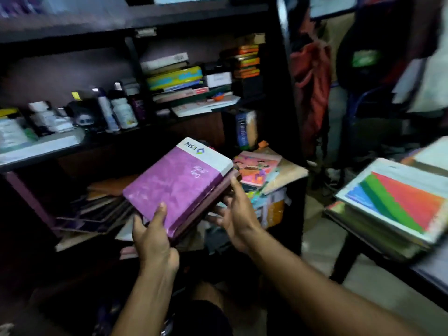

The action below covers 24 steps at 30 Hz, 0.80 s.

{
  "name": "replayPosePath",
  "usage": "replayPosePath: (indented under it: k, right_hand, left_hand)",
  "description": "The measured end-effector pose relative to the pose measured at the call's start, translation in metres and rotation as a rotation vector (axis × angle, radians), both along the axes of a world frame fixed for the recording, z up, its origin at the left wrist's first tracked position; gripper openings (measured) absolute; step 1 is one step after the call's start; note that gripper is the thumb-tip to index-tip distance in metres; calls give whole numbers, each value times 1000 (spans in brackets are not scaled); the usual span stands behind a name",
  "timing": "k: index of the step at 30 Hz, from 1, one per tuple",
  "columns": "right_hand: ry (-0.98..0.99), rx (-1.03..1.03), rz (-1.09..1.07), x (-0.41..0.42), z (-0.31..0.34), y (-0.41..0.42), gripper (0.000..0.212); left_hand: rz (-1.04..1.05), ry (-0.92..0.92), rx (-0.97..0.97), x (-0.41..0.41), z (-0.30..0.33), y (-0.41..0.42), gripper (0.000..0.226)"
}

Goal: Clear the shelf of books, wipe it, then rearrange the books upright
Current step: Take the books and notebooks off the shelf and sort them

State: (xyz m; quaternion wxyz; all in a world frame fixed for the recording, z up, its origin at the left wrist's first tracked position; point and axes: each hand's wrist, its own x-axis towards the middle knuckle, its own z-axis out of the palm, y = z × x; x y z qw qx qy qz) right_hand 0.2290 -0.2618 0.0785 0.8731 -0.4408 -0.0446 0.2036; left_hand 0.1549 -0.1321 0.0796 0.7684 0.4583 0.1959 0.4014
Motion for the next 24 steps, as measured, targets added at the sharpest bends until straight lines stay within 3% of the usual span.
replayPosePath:
  k: [4, 8, 11, 14, 17, 19, 21, 24]
  right_hand:
    - [16, 46, -535, -47, -12, -92, 52]
    - [-83, -148, -960, -75, -6, -218, 67]
    - [-78, -243, -1099, -75, 15, -292, 74]
    - [-107, -330, -1154, -74, 33, -353, 59]
    - [-97, -501, -1210, -94, 37, -414, 51]
    - [-66, -590, -1254, -109, 28, -458, 37]
    - [-4, -552, -1297, -131, 12, -495, 29]
    - [87, -431, -1350, -168, -14, -533, 14]
  left_hand:
    - [-276, -27, 78, -9, -21, -118, 42]
    - [-558, -6, 157, -30, -26, -245, 48]
    - [-664, 19, 192, -40, -12, -315, 67]
    - [-721, 54, 157, -37, -1, -364, 83]
    - [-815, 112, 221, -42, -5, -398, 73]
    - [-950, 174, 156, -53, -12, -418, 58]
    - [-1066, 249, 45, -68, -16, -442, 50]
    - [-1168, 336, 33, -87, -23, -468, 41]
